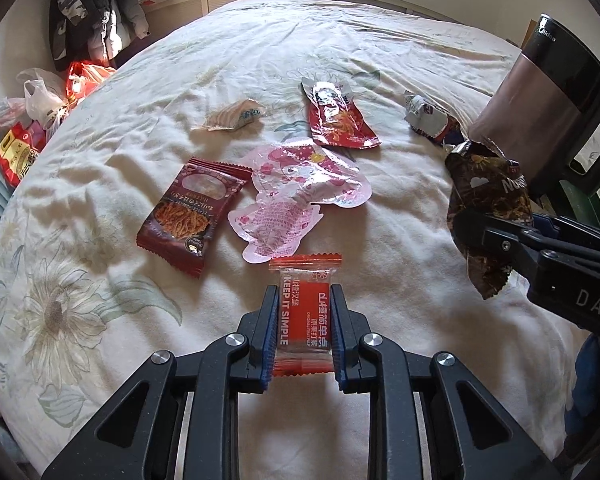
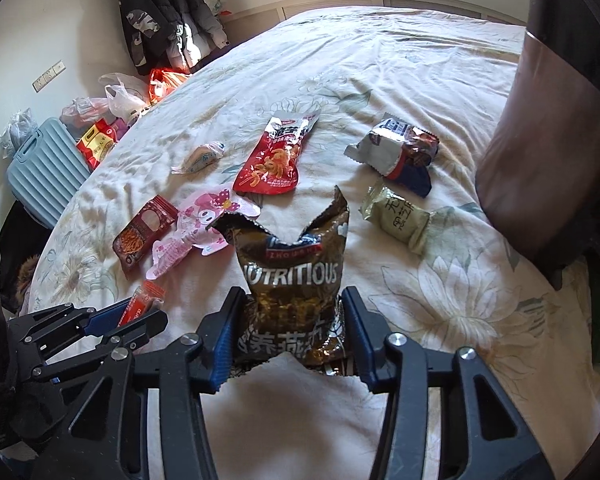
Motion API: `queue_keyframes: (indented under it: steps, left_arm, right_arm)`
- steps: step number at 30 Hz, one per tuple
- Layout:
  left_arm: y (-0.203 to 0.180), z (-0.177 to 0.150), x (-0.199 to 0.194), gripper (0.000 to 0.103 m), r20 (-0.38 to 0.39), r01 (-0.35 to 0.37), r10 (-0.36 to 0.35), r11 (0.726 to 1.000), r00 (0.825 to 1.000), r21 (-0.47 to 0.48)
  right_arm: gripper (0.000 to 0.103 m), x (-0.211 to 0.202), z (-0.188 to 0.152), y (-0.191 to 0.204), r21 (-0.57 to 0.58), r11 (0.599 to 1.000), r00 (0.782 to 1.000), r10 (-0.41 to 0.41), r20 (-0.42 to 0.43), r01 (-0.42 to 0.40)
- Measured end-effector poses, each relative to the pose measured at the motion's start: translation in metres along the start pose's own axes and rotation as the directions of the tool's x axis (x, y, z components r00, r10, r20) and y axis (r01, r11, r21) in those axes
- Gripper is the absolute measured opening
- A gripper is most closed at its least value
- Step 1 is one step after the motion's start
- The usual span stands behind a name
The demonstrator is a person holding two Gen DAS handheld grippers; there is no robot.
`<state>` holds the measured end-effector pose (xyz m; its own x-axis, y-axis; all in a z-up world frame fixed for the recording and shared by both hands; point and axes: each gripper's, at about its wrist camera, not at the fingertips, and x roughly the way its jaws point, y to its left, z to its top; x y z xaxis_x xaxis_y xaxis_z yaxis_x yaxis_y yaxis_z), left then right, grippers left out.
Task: Organize snacks
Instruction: 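Grasp the red-wrapped candy with the left tool while the right tool grasps the brown nut bag, then carry the red candy and brown bag to the green tray and release both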
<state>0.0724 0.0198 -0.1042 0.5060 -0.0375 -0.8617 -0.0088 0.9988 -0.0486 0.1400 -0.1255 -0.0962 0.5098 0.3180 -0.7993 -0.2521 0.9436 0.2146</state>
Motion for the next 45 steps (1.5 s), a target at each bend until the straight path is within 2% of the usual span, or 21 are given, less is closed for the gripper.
queue_keyframes:
  steps: [4,13,23,28,35,39,42,45]
  left_arm:
    - [-0.007,0.007,-0.021,0.020,0.033,-0.021,0.021,1.000,0.999,0.017]
    - [-0.045,0.011,-0.050,0.020,0.053,0.005,-0.010,0.997,0.999,0.083]
    - [-0.139,0.009,-0.058,0.020,0.019,0.055,-0.062,0.965,0.998,0.256]
    - [-0.203,0.012,-0.055,0.020,-0.017,0.113,-0.115,0.923,0.993,0.368]
    - [-0.298,0.021,-0.048,0.020,-0.034,0.187,-0.200,0.824,0.979,0.535]
    - [-0.346,0.031,-0.038,0.020,-0.035,0.215,-0.241,0.776,0.970,0.592]
    - [-0.380,0.042,-0.024,0.020,-0.017,0.210,-0.255,0.756,0.967,0.620]
    - [-0.407,0.055,-0.006,0.020,0.006,0.193,-0.253,0.756,0.967,0.625]
  right_arm:
    - [0.100,-0.027,-0.007,-0.004,0.017,1.000,1.000,-0.002,0.031,0.001]
    - [0.100,-0.084,-0.037,-0.038,0.080,0.996,0.995,-0.033,0.090,0.026]
    - [0.100,-0.129,-0.074,-0.123,0.186,0.975,0.983,-0.143,0.114,0.120]
    - [0.100,-0.149,-0.086,-0.181,0.269,0.946,0.966,-0.224,0.128,0.183]
    - [0.100,-0.171,-0.080,-0.262,0.348,0.899,0.928,-0.336,0.159,0.265]
    - [0.100,-0.174,-0.069,-0.303,0.379,0.875,0.908,-0.384,0.170,0.299]
    - [0.100,-0.168,-0.059,-0.325,0.378,0.868,0.896,-0.409,0.173,0.323]
    - [0.100,-0.158,-0.050,-0.344,0.383,0.859,0.889,-0.426,0.169,0.339]
